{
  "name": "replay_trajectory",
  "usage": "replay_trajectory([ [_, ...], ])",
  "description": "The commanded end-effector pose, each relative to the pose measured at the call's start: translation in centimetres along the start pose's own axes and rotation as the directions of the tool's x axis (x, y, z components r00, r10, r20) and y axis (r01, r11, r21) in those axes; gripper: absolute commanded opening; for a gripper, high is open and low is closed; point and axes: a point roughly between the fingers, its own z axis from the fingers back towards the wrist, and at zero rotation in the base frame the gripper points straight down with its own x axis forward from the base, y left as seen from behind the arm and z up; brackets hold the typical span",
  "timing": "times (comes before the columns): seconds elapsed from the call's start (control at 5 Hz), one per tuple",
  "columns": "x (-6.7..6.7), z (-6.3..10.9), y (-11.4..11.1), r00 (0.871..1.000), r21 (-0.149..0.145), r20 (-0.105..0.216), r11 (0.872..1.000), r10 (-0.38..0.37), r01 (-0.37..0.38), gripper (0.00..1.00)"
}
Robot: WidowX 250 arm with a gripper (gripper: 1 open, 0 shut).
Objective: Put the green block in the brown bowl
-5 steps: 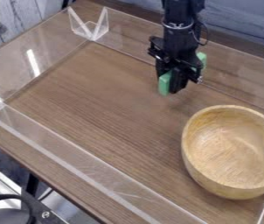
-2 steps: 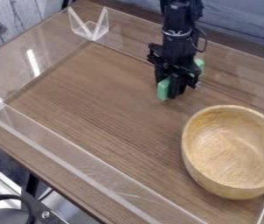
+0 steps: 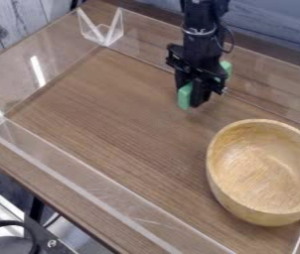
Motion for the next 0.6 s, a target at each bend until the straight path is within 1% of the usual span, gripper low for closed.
replay_trajectory([
  [0.0, 1.3, 2.5, 0.8, 0.996, 0.029, 0.089, 0.999, 0.009, -0.012, 0.00],
  [0.4, 1.7, 1.3, 1.2, 0.997, 0.027, 0.072, 0.999, 0.016, -0.018, 0.00],
])
